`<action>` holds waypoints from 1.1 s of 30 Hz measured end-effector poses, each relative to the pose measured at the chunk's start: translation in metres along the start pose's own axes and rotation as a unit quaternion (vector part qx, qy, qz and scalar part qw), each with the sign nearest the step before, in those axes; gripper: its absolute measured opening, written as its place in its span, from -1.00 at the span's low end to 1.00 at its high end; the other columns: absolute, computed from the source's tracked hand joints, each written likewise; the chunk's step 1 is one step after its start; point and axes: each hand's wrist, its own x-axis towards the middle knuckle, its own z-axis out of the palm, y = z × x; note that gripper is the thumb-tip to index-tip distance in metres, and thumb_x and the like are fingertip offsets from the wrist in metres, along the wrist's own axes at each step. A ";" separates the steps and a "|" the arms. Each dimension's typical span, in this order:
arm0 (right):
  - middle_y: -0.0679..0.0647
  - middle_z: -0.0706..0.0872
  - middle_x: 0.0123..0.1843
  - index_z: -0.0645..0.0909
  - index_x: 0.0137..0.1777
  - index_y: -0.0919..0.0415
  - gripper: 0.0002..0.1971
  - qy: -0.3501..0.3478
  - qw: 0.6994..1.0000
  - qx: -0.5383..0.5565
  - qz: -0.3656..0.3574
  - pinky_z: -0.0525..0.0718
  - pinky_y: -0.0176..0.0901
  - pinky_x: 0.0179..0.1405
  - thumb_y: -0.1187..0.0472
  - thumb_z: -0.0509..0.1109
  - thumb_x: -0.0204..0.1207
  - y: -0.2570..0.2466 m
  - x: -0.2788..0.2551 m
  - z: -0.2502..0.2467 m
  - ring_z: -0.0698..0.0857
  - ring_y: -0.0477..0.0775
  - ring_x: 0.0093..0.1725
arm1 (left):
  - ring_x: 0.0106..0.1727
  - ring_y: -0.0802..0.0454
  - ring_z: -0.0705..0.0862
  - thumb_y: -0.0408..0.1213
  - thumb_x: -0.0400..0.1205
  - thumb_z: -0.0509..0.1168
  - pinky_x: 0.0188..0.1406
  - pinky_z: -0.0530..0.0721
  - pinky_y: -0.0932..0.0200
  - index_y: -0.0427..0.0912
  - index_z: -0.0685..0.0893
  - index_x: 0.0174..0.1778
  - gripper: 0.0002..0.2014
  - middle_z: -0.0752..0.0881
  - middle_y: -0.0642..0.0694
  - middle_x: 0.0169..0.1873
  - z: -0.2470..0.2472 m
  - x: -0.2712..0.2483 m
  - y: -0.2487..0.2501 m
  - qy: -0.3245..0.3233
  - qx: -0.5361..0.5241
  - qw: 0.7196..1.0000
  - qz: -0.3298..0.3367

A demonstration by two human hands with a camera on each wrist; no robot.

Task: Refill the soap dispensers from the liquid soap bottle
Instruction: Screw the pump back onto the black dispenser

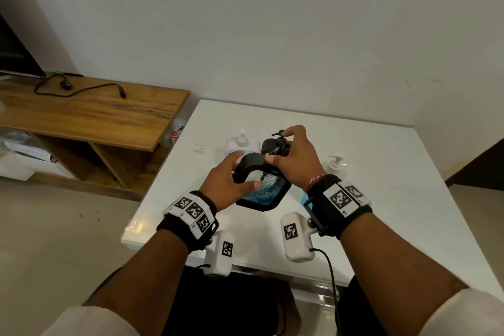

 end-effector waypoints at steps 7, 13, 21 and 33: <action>-0.14 0.57 -0.11 0.36 0.29 0.09 -0.43 -0.085 0.995 -0.037 -0.040 0.50 -0.49 -0.21 0.36 0.57 0.39 -0.013 0.006 0.020 0.62 -0.19 -0.12 | 0.22 -0.05 0.67 -0.28 0.54 0.61 0.19 0.66 0.11 -0.06 0.57 0.50 -0.39 0.69 -0.09 0.27 -0.025 0.011 -0.002 -0.012 0.105 0.994 -0.007; 0.03 0.66 0.03 0.45 0.31 0.14 -0.46 -0.149 0.986 -0.074 -0.024 0.71 -0.06 0.12 0.34 0.59 0.38 -0.013 0.020 0.042 0.72 0.08 0.00 | 0.25 -0.13 0.68 -0.41 0.51 0.60 0.27 0.68 0.00 -0.20 0.61 0.44 -0.43 0.70 -0.16 0.29 -0.035 0.025 -0.024 0.010 0.083 0.995 -0.055; 0.08 0.66 0.13 0.52 0.28 0.10 -0.51 -0.126 0.989 -0.071 0.026 0.73 0.10 0.14 0.24 0.61 0.40 0.003 0.035 0.055 0.70 0.12 0.10 | 0.26 -0.29 0.71 -0.60 0.48 0.54 0.28 0.73 -0.32 -0.22 0.65 0.29 -0.52 0.69 -0.16 0.13 -0.071 0.054 -0.065 0.086 0.046 0.988 -0.122; 0.10 0.67 0.11 0.55 0.23 0.16 -0.63 -0.085 0.993 -0.076 0.040 0.70 0.07 0.20 0.25 0.55 0.46 0.020 0.046 0.069 0.68 0.10 0.11 | 0.39 -0.33 0.64 -0.70 0.46 0.53 0.37 0.67 -0.36 -0.32 0.60 0.40 -0.41 0.66 -0.32 0.35 -0.109 0.102 -0.099 0.075 0.090 0.978 -0.173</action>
